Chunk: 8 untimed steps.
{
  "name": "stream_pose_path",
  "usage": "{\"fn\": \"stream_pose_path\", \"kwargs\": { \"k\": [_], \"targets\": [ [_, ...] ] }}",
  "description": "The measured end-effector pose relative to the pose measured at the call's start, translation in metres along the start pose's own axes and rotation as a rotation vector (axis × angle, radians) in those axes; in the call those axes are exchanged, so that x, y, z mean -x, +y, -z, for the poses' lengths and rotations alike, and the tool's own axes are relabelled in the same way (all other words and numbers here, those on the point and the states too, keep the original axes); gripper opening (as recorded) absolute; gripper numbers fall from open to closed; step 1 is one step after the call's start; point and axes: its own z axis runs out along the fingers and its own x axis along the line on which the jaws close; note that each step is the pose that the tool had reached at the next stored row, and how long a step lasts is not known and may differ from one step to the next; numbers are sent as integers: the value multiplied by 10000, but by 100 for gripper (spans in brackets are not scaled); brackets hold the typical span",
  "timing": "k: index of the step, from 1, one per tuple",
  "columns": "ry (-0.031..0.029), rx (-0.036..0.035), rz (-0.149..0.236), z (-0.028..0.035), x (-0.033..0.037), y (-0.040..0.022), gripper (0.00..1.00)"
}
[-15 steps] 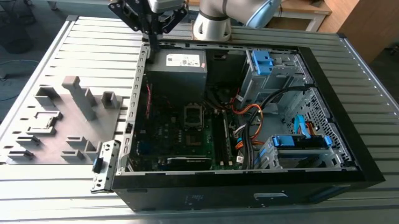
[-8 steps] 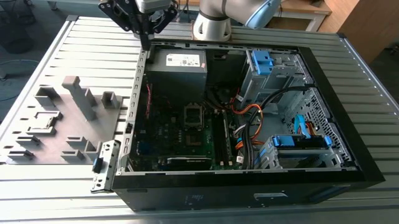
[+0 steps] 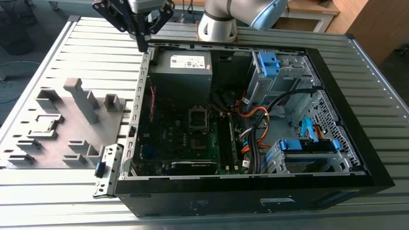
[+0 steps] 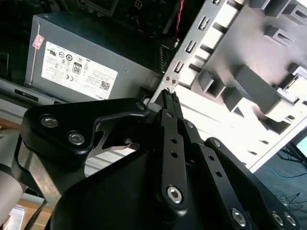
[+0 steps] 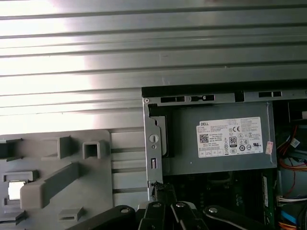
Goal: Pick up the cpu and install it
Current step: 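Reach for the cpu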
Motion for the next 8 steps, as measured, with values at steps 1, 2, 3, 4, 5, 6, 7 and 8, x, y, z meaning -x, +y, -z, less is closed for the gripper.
{"fn": "stream_pose_path", "kwargs": {
  "k": [1, 2, 3, 4, 5, 6, 7, 8],
  "targets": [
    [0, 0, 1, -1, -17, -1, 11],
    [0, 0, 0, -1, -35, -2, 11],
    [0, 0, 1, -2, -53, -3, 11],
    [0, 1, 1, -3, -71, -4, 11],
    [0, 0, 2, -3, -89, -6, 11],
    [0, 0, 1, -4, -109, -7, 11],
    [0, 0, 0, -5, -128, -8, 11],
    [0, 1, 0, -7, -147, -10, 11]
  ]
}}
